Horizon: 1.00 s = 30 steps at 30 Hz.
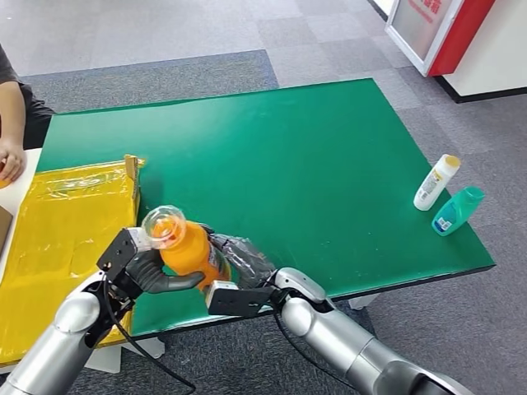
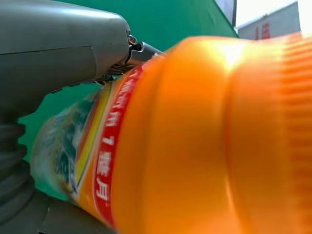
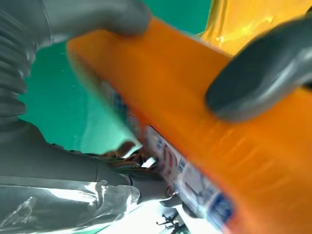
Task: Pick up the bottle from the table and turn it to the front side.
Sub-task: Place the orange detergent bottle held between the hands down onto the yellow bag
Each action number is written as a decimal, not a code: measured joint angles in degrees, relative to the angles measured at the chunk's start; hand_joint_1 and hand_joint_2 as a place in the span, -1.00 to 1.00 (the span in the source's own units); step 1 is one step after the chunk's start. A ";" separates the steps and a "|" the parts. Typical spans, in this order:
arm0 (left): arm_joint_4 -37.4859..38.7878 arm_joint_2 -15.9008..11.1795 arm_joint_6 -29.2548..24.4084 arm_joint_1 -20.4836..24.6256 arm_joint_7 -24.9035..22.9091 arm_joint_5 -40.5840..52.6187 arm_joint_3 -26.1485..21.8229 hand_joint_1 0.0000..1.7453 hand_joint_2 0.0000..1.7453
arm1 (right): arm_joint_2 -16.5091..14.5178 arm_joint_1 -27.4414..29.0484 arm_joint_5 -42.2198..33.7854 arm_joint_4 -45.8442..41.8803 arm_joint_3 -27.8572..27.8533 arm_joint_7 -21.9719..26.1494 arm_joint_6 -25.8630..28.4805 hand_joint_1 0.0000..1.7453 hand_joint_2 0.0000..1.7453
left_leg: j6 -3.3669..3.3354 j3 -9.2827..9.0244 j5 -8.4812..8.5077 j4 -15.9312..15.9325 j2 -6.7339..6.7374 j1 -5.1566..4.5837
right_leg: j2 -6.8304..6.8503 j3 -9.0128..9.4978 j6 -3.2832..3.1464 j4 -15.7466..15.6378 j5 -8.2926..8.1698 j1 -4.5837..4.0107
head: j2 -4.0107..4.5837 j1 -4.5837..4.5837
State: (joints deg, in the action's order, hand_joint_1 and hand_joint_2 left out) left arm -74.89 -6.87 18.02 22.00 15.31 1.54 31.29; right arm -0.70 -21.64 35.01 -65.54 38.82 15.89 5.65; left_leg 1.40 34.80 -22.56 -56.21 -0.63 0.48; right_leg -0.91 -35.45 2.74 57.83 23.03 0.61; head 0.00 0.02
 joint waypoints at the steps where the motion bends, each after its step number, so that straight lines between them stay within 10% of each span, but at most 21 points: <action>1: -0.58 0.01 -0.86 -0.25 0.01 0.77 -0.05 1.00 1.00 | 0.01 0.14 0.16 -0.08 -0.01 -0.13 0.25 -1.00 1.00 | 0.00 0.00 0.00 0.00 0.00 0.00 | 0.00 0.00 0.00 0.00 0.00 0.00 | 0.00 0.00; 16: -11.24 -3.79 -7.69 0.60 -5.90 11.35 -6.87 1.00 1.00 | 3.30 7.86 0.63 -4.82 -8.52 -1.76 2.74 -1.00 1.00 | 0.03 0.05 0.02 0.00 0.00 0.01 | 0.01 -0.06 -0.03 0.00 -0.03 -0.01 | 0.00 -0.01; 30: -0.42 -16.33 17.70 28.05 -19.13 8.30 4.59 1.00 1.00 | 3.79 10.75 -0.83 -6.53 -14.04 1.27 0.92 -1.00 1.00 | 0.23 0.33 0.30 0.00 0.10 0.12 | -0.11 -0.41 -0.18 0.03 -0.34 -0.12 | 0.00 -0.01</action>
State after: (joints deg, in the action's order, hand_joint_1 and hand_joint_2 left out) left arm -75.32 -23.21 35.72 50.05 -3.81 9.85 35.87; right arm 3.08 -10.89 34.18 -72.07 24.77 17.16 6.57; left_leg 1.64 35.13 -22.26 -56.21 -0.53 0.60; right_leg -1.02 -35.85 2.56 57.86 22.69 0.49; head 0.00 0.02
